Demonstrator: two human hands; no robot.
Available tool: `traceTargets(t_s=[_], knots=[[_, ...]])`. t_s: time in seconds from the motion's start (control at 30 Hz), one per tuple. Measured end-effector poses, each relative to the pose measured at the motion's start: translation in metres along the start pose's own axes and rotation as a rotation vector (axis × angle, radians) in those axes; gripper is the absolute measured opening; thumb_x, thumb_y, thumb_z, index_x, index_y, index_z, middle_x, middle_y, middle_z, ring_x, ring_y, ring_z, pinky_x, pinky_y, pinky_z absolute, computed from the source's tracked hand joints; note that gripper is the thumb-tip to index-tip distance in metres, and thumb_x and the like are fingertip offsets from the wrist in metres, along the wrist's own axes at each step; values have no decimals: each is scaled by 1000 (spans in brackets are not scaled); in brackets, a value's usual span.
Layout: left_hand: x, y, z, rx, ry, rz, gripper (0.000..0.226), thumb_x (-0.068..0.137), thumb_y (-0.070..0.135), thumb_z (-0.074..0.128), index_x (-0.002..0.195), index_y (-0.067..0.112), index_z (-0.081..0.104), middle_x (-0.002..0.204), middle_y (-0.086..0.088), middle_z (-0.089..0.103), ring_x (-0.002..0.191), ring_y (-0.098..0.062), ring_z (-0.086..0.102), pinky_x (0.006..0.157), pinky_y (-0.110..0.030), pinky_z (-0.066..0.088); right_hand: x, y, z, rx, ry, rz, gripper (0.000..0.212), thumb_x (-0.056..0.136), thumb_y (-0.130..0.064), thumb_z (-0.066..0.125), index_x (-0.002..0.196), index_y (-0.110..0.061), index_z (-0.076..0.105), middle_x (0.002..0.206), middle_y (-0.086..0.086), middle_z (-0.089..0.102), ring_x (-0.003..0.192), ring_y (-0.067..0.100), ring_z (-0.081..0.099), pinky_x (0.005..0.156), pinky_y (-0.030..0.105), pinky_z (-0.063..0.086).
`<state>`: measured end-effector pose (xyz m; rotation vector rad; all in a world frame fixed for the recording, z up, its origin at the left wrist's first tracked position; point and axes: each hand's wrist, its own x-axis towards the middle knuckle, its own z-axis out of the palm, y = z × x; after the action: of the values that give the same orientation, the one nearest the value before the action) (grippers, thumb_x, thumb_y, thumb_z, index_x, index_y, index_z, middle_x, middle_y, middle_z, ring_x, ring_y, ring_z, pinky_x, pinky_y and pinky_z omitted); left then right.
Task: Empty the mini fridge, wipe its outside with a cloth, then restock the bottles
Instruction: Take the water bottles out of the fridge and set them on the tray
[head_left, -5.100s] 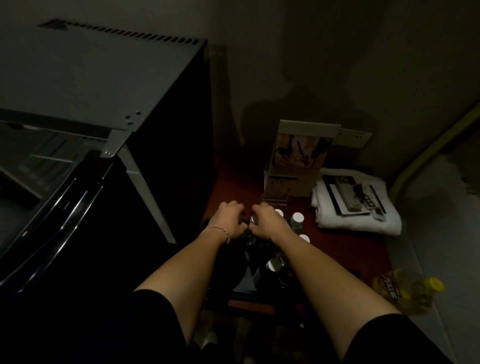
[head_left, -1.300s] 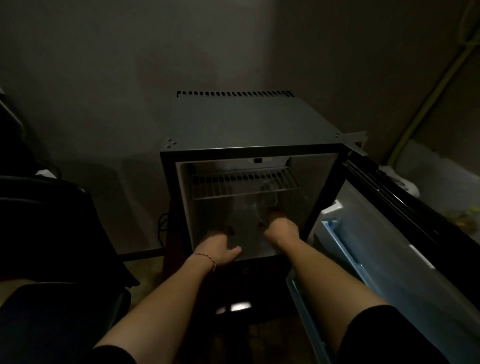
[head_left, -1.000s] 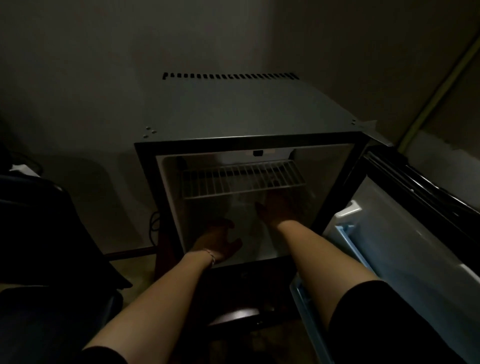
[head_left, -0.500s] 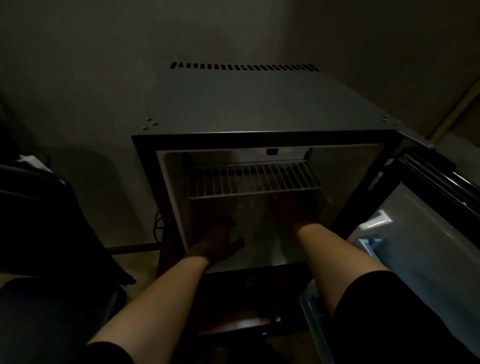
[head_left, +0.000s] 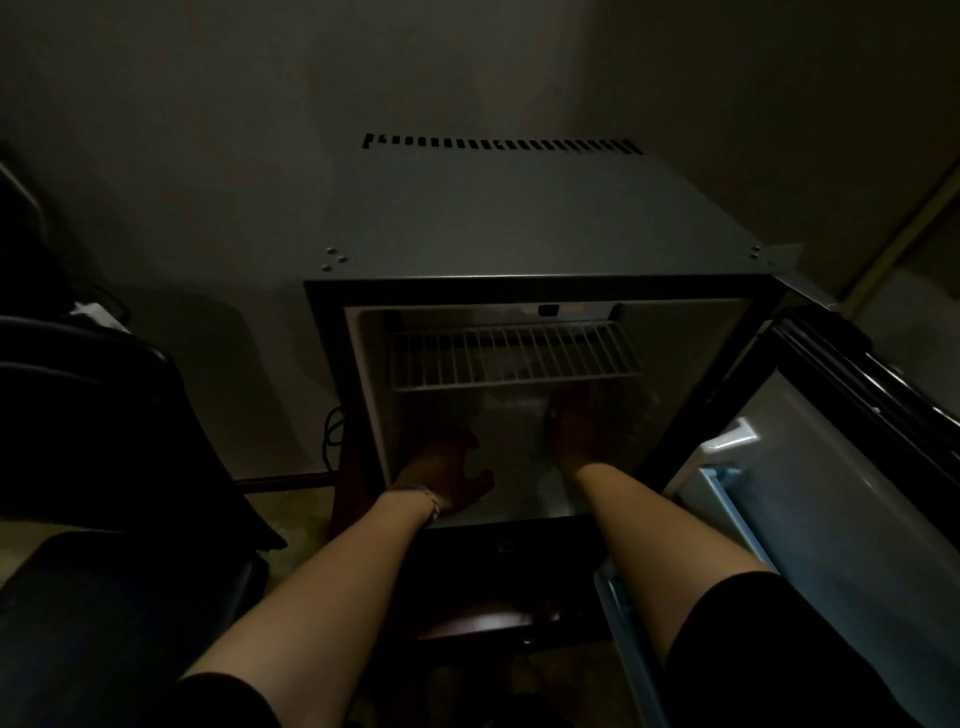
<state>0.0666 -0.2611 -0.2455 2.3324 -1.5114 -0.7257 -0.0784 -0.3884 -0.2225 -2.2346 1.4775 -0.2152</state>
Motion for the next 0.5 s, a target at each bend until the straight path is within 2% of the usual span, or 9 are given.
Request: traceTargets(t_s=[0.13,0.23,0.3,0.37,0.5], knots=[[-24,11,-13,-35,-17,48,61,89,48,65,143,25,47,149,-2,45,133,-23,45,105,-26,37,-23,-9,-6,48,-122,43,44,98,-19,59,140,-11,49,147,14,43,132,33,46,109,39,38],[-46,19,-17,-17,-36,87,59,91,46,63,142,21,48,147,-5,47,132,-24,47,105,-26,37,-54,-14,-9,34,-210,31,37,93,-24,65,129,-17,57,132,9,55,117,29,57,102,38,47],[-59,21,-16,10,-37,75,56,90,50,62,135,17,54,138,-7,55,124,-23,53,98,-27,42,-79,-13,-8,22,-187,31,28,89,-22,66,117,-18,61,117,9,62,105,28,62,92,38,54],[-71,23,-15,16,-63,60,53,89,52,62,128,16,59,128,-6,61,113,-21,59,88,-27,47,-101,-11,-8,33,-107,-5,24,87,-21,64,109,-11,64,111,13,62,100,32,63,88,41,55],[-98,25,-7,58,-6,114,59,85,54,63,131,17,55,128,-6,56,115,-22,55,98,-33,48,-140,-6,-13,17,-50,-92,22,88,-21,64,104,-6,61,112,13,53,102,32,58,89,39,50]])
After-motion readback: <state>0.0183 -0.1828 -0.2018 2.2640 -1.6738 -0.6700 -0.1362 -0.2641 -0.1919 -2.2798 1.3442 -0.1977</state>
